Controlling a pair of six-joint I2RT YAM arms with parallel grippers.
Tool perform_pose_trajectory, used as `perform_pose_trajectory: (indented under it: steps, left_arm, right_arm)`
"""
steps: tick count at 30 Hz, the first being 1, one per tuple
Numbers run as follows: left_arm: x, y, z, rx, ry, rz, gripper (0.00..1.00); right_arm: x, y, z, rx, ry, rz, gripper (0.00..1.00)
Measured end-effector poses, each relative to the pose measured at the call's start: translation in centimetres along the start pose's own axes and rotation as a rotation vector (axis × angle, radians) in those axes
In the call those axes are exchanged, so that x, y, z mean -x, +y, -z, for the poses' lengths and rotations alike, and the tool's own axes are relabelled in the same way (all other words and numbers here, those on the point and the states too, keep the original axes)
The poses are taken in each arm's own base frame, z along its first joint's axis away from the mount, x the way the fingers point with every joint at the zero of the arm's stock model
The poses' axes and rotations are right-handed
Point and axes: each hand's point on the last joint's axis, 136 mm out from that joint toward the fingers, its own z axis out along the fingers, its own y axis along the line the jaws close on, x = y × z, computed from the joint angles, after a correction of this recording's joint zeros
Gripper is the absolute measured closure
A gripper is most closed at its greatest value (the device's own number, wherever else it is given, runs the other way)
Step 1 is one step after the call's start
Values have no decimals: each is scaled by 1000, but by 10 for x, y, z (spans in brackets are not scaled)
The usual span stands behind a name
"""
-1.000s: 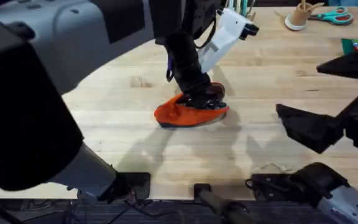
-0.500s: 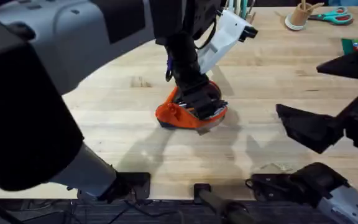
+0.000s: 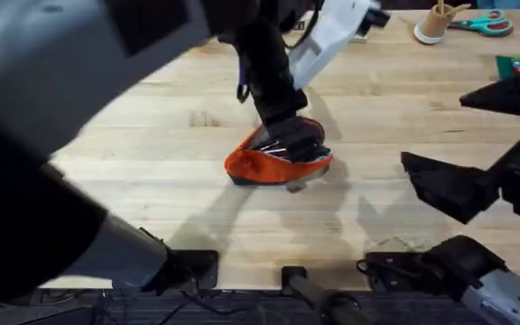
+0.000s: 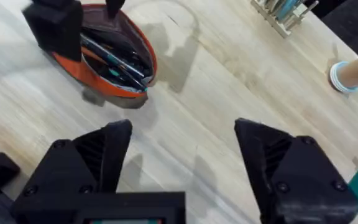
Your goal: Unzip the bag, pick up the pens from the table one at a time and place them inside, then zip the bag closed.
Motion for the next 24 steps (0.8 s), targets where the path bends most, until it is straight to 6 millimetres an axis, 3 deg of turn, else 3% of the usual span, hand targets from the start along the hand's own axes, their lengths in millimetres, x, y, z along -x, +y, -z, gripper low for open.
perform_pose_trajectory:
  steps: [5,12,18,24]
  left_arm:
    - [7,-4,47,102,-129,-80,6]
    - [-17,8,105,255,-237,-102,5]
    - [-56,7,116,222,-193,-122,6]
    - [-80,16,125,203,-208,-145,5]
  right_arm:
    - [-1,0,0,1,3,0,3]
    - [-1,0,0,1,3,0,3]
    - [-1,0,0,1,3,0,3]
    - [-1,0,0,1,3,0,3]
